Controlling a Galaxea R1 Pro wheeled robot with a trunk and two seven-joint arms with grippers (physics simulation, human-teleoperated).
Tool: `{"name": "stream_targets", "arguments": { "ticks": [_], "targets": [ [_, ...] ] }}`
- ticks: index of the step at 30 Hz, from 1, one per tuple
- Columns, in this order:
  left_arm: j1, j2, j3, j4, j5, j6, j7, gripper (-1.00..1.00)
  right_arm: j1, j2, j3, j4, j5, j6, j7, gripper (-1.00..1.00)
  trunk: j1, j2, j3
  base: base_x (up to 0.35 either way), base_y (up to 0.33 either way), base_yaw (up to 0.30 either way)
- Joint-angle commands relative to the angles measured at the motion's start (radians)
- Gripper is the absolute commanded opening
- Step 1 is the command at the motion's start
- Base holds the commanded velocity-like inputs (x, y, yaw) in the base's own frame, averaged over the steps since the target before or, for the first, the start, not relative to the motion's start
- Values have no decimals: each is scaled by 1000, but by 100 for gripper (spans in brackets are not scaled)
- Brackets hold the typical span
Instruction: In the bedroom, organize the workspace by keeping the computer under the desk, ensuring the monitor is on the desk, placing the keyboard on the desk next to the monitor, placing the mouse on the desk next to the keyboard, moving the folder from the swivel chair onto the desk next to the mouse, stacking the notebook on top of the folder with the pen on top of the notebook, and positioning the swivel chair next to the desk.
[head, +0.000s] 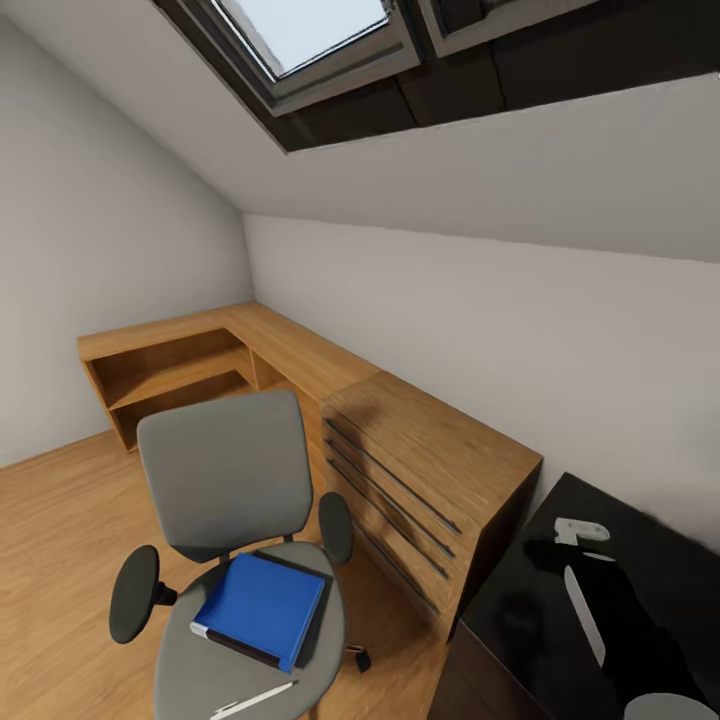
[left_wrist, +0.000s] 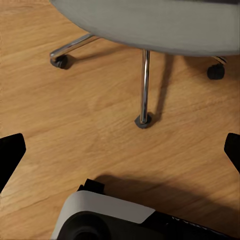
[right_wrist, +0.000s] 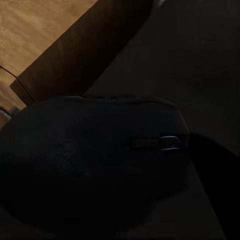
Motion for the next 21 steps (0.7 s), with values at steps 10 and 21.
{"name": "stream_targets", "arguments": {
  "ticks": [10, 21],
  "targets": [
    [-1, 1, -8, 3, 9, 0, 5, 100, -1, 22, -5, -79, -19, 96, -3, -100, -38, 69, 31, 0, 0, -87],
    [-1, 0, -8, 5, 9, -1, 1, 100, 1, 23, -5, -108, -21, 106, -3, -100, -46, 83, 37, 0, 0, -108]
  ]
}}
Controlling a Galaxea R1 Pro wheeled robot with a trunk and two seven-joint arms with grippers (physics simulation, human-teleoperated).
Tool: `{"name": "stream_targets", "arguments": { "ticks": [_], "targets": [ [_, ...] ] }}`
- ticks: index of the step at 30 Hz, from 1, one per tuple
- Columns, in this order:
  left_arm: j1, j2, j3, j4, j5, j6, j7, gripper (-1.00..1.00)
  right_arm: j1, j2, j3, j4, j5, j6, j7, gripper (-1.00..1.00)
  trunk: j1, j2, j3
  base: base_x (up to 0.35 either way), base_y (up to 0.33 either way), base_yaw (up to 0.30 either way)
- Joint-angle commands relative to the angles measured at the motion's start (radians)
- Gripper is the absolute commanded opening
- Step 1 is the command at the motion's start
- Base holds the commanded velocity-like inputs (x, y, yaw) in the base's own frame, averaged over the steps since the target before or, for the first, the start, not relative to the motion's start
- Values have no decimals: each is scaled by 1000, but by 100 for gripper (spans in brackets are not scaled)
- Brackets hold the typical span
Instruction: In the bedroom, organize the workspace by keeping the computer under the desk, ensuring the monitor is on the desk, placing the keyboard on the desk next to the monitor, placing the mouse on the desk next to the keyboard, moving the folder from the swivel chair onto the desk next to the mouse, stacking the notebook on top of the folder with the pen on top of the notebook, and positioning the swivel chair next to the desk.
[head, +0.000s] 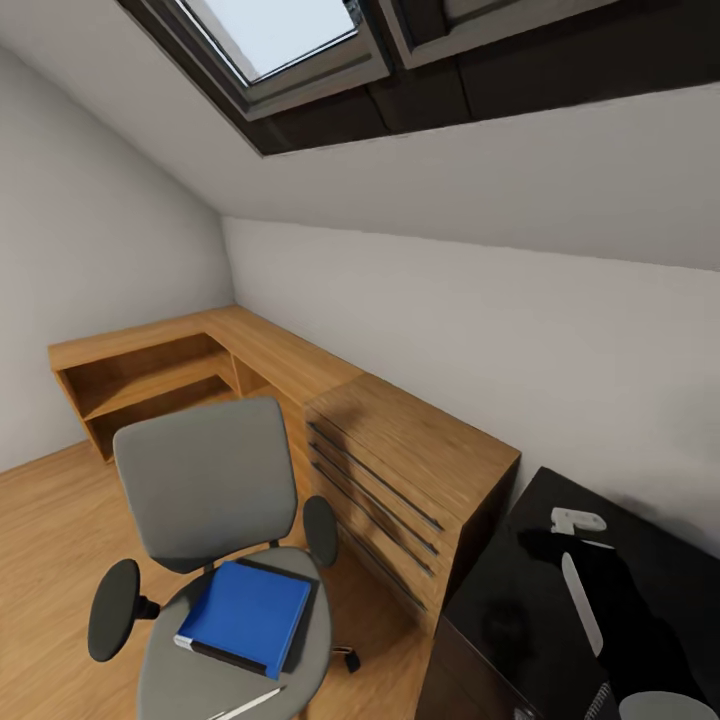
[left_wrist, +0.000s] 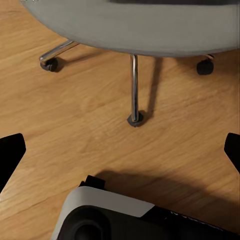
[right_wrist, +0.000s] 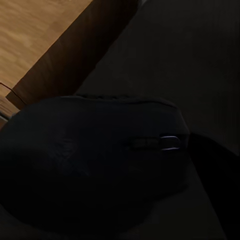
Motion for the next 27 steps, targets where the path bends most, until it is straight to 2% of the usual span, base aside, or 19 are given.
{"name": "stream_targets", "arguments": {
  "ticks": [1, 6, 15, 27],
  "targets": [
    [-1, 0, -7, 1, 9, -4, 1, 100, -1, 0, 1, -2, -2, 5, -3, -100, 0, -1, -1, 0, 0, -9],
    [-1, 1, -7, 3, 8, -5, -1, 100, 1, 0, 1, -3, -1, 4, -3, -100, 0, -1, -1, -15, 0, -7],
    [-1, 1, -8, 2, 7, -6, -2, 100, 1, 1, 1, -5, -2, 4, -3, -100, 0, -1, 0, -275, 146, -247],
    [0, 0, -12, 2, 5, -7, -2, 100, 1, 0, -7, -15, -4, 2, -3, -100, 0, -1, 0, -34, 44, -261]
  ]
}}
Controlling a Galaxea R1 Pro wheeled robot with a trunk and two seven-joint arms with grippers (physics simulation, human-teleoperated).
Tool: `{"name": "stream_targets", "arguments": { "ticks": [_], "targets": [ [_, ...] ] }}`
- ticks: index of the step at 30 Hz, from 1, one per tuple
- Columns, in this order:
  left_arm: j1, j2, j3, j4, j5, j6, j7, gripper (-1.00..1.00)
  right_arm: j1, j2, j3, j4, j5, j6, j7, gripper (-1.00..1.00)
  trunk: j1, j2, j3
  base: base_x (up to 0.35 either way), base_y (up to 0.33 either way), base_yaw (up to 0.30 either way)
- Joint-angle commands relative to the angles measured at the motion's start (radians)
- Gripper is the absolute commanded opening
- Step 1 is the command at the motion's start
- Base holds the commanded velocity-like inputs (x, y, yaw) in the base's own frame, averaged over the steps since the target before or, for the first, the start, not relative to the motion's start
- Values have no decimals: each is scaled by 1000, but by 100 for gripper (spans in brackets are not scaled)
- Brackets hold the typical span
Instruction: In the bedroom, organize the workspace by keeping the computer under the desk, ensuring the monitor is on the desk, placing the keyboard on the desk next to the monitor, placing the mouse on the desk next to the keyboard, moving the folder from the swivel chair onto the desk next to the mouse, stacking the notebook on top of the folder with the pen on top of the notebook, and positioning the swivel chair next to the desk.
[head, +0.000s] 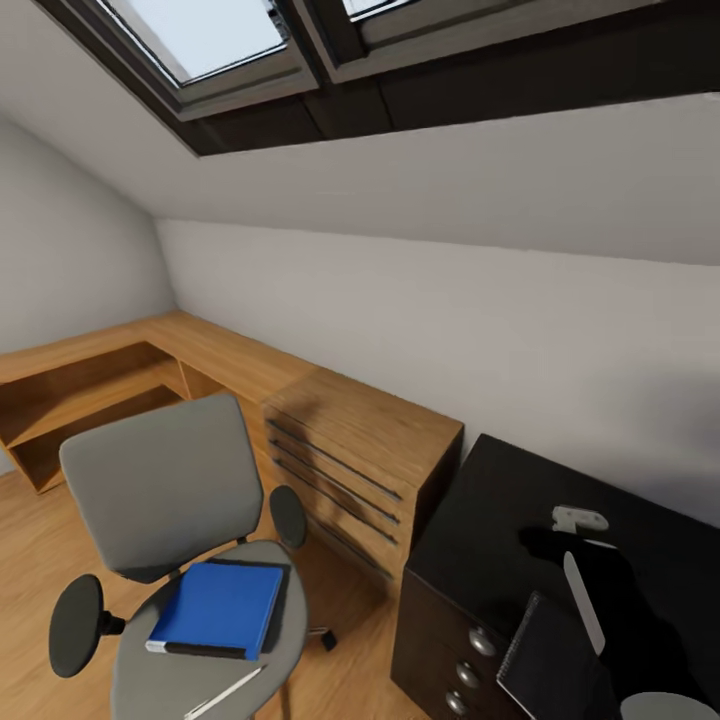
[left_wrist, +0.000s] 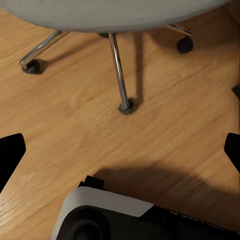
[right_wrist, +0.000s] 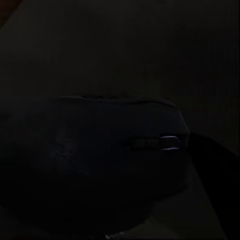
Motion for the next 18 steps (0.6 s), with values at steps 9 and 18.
{"name": "stream_targets", "arguments": {
  "ticks": [9, 18],
  "targets": [
    [0, 0, -7, 1, 10, -4, 1, 100, -1, -2, -24, -15, -31, 4, -5, -100, 0, -1, -1, -1, 1, -261],
    [-1, -4, -6, 73, 10, 4, 10, 100, -1, -1, -24, -10, -33, -5, -5, -100, 0, -1, -1, 0, 0, -262]
  ]
}}
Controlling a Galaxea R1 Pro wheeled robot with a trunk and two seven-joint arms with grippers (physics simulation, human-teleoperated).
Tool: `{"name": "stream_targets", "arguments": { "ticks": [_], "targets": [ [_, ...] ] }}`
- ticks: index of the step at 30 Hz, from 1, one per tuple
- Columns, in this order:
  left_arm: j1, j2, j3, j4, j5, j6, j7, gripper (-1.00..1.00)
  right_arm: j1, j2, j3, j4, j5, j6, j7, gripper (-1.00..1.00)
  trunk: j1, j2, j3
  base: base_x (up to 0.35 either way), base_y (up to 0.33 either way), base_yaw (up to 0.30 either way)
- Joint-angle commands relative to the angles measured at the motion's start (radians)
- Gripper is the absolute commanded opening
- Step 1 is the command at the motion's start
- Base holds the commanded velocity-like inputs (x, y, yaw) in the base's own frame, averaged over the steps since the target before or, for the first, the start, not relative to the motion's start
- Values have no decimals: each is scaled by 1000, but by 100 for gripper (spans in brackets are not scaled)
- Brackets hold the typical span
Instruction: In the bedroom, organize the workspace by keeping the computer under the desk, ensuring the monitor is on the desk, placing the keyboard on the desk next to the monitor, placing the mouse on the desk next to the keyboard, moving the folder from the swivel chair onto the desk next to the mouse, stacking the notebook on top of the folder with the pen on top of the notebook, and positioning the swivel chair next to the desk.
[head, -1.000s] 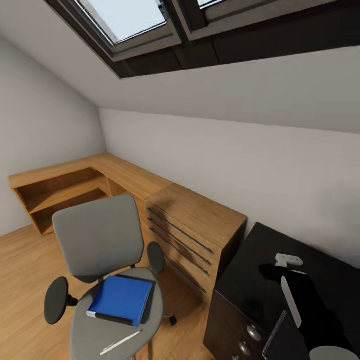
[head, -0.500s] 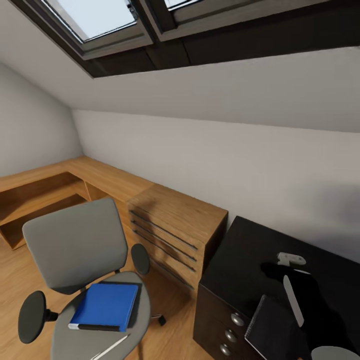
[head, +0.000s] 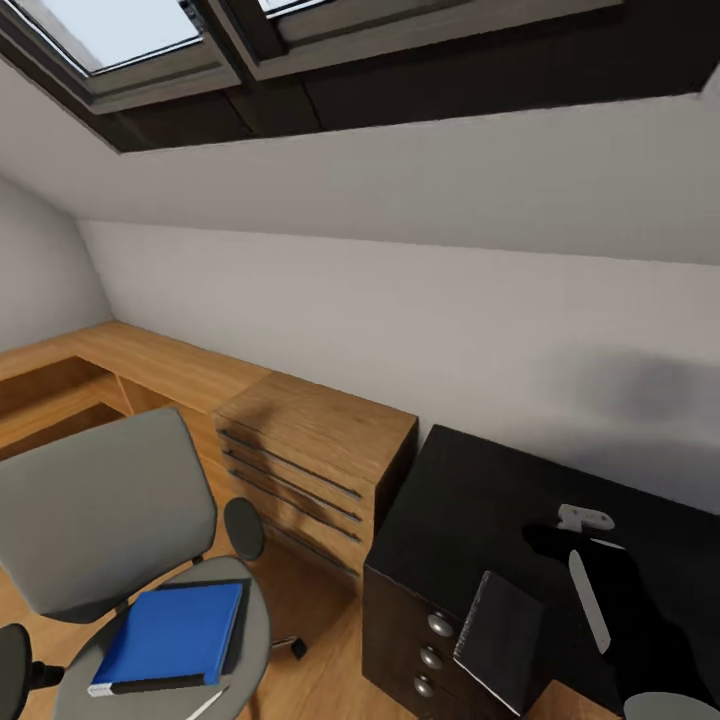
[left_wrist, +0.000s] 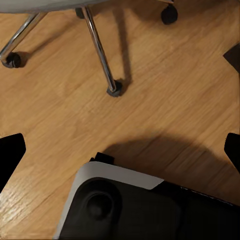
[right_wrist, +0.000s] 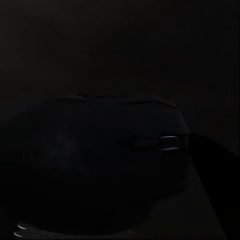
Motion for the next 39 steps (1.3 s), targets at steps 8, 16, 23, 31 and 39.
{"name": "stream_targets", "arguments": {
  "ticks": [8, 16, 23, 31, 39],
  "targets": [
    [-1, 1, -7, 19, 10, -3, 2, 100, -1, -4, -1, -4, -4, 4, -6, -100, 0, -1, -1, 0, 0, -262],
    [0, 5, -3, 20, 13, -6, 2, 100, -1, -5, -1, -5, -3, 4, -6, -100, 0, -1, -1, 0, 0, -262],
    [0, 11, -4, 23, 13, -8, -2, 100, -1, -3, -1, -3, -3, 4, -6, -100, 0, -1, -1, 0, 0, -262],
    [-1, 17, -5, 31, 12, -11, -7, 100, -1, -3, -1, -3, -3, 4, -7, -100, 0, -1, -1, 0, 0, -262],
    [-1, 17, -7, 32, 11, -10, -7, 100, -1, -4, -1, -3, -3, 4, -8, -100, 0, -1, -1, -146, 0, -262]
  ]
}}
